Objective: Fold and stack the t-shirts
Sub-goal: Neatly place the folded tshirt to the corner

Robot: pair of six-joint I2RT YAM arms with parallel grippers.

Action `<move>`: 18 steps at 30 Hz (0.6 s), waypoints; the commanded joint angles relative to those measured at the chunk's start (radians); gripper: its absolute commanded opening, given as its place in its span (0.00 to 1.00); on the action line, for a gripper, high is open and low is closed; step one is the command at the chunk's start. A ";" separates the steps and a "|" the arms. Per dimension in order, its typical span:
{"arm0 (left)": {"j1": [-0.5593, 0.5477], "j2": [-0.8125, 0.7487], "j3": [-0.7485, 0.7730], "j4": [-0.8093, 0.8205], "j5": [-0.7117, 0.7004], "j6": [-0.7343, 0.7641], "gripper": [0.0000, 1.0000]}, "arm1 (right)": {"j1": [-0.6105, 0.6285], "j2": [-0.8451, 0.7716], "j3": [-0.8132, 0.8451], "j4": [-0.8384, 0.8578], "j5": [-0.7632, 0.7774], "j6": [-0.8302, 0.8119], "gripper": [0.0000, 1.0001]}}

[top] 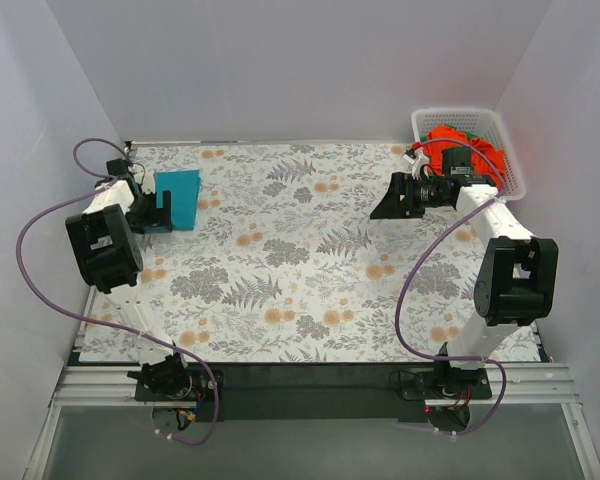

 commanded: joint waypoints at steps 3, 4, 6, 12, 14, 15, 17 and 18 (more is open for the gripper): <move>0.003 0.116 0.056 0.019 0.021 -0.041 0.89 | -0.007 0.017 0.013 0.000 -0.022 -0.018 0.98; 0.002 0.125 0.070 0.016 0.030 -0.045 0.89 | -0.007 0.018 0.013 0.000 -0.022 -0.018 0.98; 0.002 0.156 0.115 0.004 0.039 -0.067 0.89 | -0.008 0.021 0.012 0.000 -0.022 -0.020 0.98; -0.011 0.212 0.198 -0.001 0.048 -0.073 0.88 | -0.007 0.024 0.007 0.000 -0.018 -0.021 0.98; -0.021 0.231 0.213 0.002 0.048 -0.065 0.88 | -0.008 0.026 0.004 0.002 -0.018 -0.021 0.98; -0.025 0.237 0.224 0.002 0.045 -0.061 0.88 | -0.008 0.026 0.004 0.002 -0.018 -0.021 0.98; -0.035 0.255 0.256 0.007 0.036 -0.053 0.88 | -0.008 0.029 0.002 0.000 -0.018 -0.021 0.98; -0.041 0.263 0.282 0.005 0.031 -0.051 0.88 | -0.008 0.031 0.002 0.000 -0.019 -0.021 0.98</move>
